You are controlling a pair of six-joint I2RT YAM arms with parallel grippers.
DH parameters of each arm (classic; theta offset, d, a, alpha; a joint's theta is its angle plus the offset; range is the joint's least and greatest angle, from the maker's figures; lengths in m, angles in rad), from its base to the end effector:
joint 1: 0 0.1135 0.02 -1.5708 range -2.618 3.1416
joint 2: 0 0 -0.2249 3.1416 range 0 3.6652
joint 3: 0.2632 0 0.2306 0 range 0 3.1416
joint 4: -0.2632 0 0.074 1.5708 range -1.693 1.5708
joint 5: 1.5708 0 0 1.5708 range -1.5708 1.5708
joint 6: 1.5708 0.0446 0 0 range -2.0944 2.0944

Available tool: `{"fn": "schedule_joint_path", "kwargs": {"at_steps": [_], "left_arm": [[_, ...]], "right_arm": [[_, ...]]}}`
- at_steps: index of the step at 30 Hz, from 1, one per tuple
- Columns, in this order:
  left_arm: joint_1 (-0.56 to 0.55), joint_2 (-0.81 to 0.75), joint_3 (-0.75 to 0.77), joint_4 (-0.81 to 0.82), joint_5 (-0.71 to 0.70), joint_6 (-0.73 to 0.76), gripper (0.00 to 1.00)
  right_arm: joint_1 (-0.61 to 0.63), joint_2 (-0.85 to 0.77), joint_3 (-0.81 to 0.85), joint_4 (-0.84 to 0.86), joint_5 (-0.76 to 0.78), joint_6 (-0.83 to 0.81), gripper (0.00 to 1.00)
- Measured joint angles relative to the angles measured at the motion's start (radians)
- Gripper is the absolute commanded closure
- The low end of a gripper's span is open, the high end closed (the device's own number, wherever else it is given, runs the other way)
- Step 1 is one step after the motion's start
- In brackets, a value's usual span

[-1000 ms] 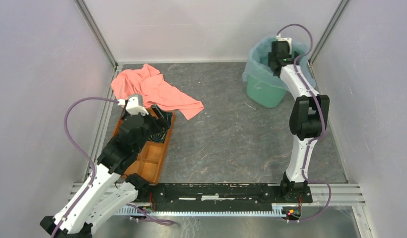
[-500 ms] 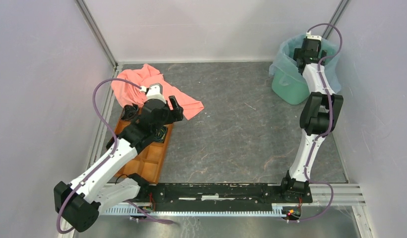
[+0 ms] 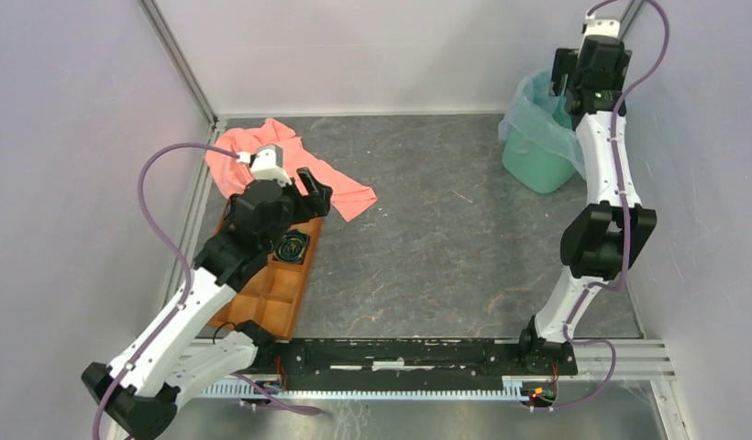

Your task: Put the trash bags into the trash bin

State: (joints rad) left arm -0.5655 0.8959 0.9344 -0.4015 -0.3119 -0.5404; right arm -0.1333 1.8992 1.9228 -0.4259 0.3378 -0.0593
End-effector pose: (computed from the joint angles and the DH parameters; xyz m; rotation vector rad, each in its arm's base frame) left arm 0.1834 -0.1002 0.3163 -0.1850 1.9317 -0.4409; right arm 0.4148 -0.0705 0.3462 0.2941 1.9553 -0.4584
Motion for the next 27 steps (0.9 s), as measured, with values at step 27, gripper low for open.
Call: {"fn": "schedule_joint_path", "kwargs": {"at_steps": [27], "left_arm": [[0.0, -0.126, 0.406, -0.2, 0.214, 0.155, 0.0]], "right_arm": [[0.189, -1.192, -0.857, 0.01, -0.648, 0.108, 0.02]]}}
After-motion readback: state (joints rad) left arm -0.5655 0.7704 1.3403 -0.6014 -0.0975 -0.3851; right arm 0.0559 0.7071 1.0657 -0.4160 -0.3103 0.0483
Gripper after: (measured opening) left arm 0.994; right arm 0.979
